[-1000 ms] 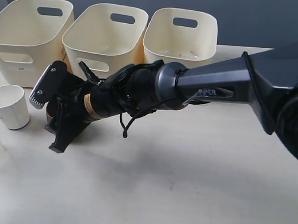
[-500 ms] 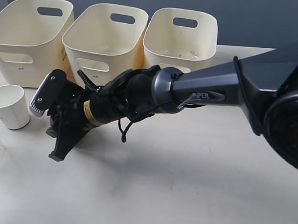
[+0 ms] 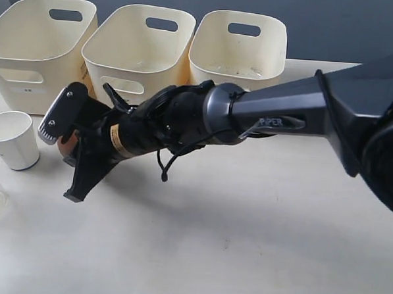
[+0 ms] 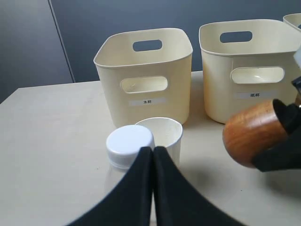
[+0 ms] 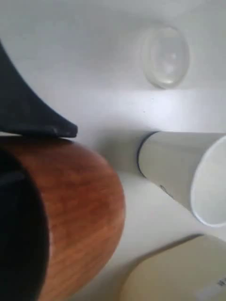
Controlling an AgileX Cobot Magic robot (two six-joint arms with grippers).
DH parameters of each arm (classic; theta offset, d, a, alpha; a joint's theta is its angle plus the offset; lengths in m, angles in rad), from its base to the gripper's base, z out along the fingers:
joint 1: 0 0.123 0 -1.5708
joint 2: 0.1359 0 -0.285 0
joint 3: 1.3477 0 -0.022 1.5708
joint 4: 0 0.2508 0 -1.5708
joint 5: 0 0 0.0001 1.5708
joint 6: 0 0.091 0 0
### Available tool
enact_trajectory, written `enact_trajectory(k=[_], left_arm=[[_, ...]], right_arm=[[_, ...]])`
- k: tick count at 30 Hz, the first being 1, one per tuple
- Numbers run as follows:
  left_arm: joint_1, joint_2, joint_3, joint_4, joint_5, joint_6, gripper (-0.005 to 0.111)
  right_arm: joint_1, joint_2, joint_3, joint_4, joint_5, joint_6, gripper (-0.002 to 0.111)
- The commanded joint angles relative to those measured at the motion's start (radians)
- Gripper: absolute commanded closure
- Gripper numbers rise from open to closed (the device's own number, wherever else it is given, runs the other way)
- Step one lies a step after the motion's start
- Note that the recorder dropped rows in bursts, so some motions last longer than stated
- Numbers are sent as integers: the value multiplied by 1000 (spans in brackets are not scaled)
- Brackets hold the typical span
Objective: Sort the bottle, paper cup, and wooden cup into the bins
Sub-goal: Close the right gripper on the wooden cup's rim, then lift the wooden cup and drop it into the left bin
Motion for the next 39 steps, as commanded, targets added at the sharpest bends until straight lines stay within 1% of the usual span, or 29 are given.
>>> enact_trajectory(k=[1, 6, 9, 13, 18, 21, 24, 26, 29, 39], left_arm=[[-2, 3, -3, 2, -13, -3, 107], [-2, 3, -3, 2, -13, -3, 107], [-2, 3, -3, 2, -13, -3, 107], [-2, 3, -3, 2, -13, -3, 107], [-2, 3, -3, 2, -13, -3, 107], [-2, 3, -3, 2, -13, -3, 107], [-2, 3, -3, 2, -13, -3, 107], [-2, 3, -3, 2, -13, -3, 107], [-2, 3, -3, 2, -13, -3, 107], [-2, 3, -3, 2, -13, -3, 107]], right_arm=[[-2, -79, -9, -1, 15, -18, 109], [-2, -113, -83, -1, 36, -25, 109], [-3, -111, -164, -1, 47, -59, 109], [-40, -78, -329, -1, 69, -67, 109], [-114, 59, -579, -1, -25, 14, 109], [-125, 137, -689, -1, -23, 32, 109], [-138, 264, -852, -1, -59, 70, 109], [-141, 332, -915, -1, -71, 84, 109], [-142, 380, -950, -1, -95, 84, 109], [-142, 434, -950, -1, -78, 84, 109]])
